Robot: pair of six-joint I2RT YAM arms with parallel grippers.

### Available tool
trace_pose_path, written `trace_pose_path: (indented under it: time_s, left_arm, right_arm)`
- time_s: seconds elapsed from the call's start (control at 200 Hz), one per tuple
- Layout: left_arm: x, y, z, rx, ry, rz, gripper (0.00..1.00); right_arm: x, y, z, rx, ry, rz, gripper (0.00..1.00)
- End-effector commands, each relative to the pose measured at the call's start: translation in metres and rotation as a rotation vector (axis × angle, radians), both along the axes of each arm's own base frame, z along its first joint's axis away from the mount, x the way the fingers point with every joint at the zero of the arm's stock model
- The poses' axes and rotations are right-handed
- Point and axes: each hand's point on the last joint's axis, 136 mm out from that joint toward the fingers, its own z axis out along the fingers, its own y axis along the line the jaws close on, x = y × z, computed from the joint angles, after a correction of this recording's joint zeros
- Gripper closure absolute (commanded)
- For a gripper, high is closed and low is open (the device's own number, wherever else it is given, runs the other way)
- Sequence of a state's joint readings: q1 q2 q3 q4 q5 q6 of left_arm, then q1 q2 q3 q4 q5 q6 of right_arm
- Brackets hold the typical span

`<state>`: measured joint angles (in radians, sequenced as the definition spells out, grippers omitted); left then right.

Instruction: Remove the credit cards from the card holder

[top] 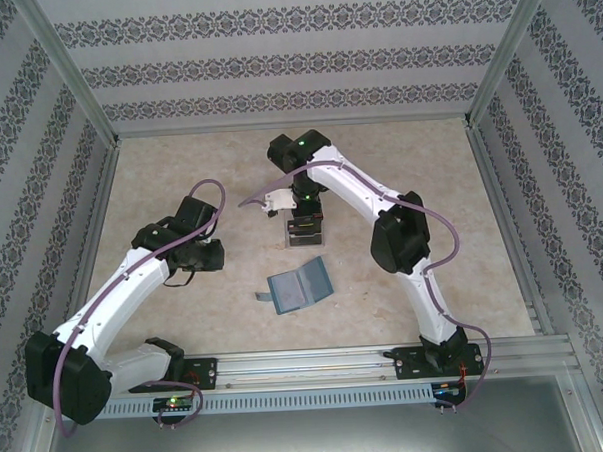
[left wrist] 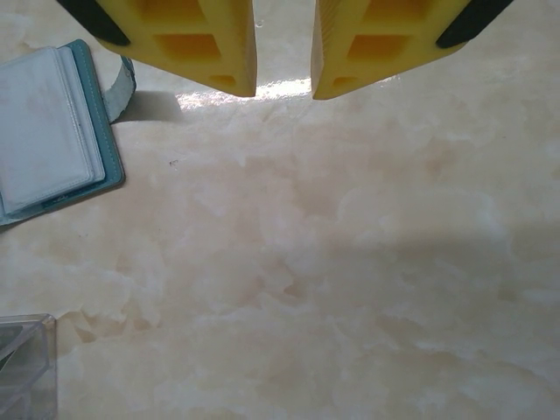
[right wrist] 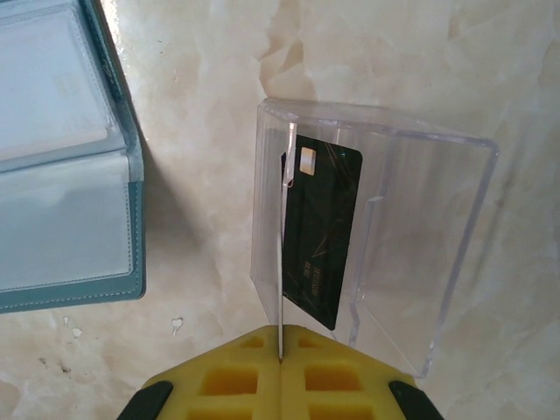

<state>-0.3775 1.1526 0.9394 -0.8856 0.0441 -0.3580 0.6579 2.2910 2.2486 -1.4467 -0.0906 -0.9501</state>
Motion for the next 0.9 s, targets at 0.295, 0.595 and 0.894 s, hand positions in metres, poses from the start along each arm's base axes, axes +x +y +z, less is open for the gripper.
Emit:
trace_pose_path:
  time_s: [0.295, 0.595, 0.894]
  left_arm:
    - [-0.004, 0.006, -0.001, 0.019, 0.006, -0.005, 0.75]
    - [-0.004, 0.006, -0.002, 0.020, 0.010, -0.007, 0.75]
    - [-0.004, 0.006, -0.003, 0.020, 0.016, -0.008, 0.75]
  right_arm:
    - [0.007, -0.005, -0.018, -0.030, 0.069, -0.006, 1.00]
    - [0.006, -0.004, -0.030, -0.029, 0.111, -0.017, 1.00]
    - [-0.001, 0.000, -0.043, -0.023, 0.169, -0.045, 0.99]
